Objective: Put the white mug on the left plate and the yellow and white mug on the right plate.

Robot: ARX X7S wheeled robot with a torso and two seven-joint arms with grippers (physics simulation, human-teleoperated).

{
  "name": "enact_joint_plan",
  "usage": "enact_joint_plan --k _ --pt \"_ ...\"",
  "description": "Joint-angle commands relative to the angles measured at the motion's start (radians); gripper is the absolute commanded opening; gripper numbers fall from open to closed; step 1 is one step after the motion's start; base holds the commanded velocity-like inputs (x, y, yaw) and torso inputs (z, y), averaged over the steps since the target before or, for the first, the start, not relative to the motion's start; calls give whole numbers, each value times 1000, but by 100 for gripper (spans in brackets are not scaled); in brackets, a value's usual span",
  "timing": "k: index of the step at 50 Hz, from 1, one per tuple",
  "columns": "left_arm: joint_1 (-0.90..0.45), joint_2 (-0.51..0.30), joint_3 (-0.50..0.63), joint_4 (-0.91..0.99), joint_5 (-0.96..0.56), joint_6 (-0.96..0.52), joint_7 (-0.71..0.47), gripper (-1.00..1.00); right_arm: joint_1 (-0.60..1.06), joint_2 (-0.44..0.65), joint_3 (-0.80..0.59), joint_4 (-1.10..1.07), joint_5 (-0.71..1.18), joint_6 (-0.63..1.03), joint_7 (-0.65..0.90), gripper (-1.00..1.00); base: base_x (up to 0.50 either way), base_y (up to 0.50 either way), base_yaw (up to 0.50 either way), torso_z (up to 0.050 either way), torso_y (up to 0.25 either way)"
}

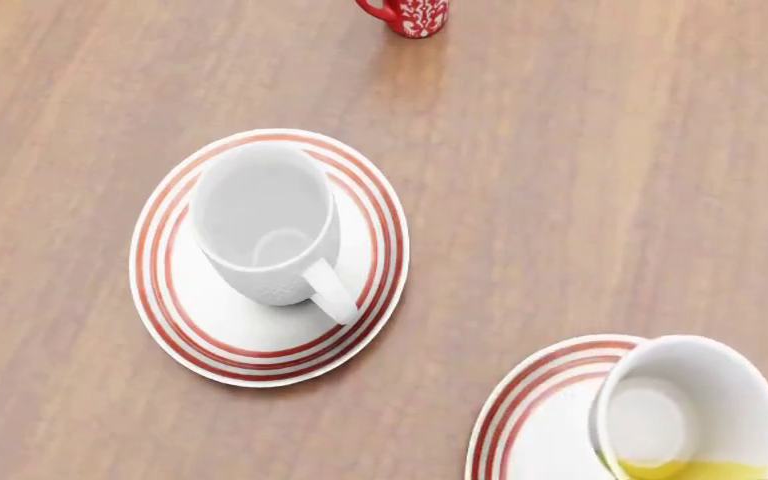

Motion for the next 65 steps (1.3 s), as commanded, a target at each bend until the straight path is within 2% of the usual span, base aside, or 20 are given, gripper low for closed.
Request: enact_joint_plan --k 1,62,63,65 --pt "2 -2 0 0 1 4 -1 100 60 13 -29 103 9 3 -10 -100 0 0 0 0 0" --pt "1 -11 7 -2 -2 8 -20 100 29 15 -71 251 10 -131 -23 -100 0 0 0 0 0" --pt "2 -11 7 0 -2 8 -20 100 27 15 -73 249 10 -137 -26 100 0 0 0 0 0" --pt "6 -13 7 5 -1 10 -20 100 28 16 -73 251 11 -138 -25 100 0 0 0 0 0"
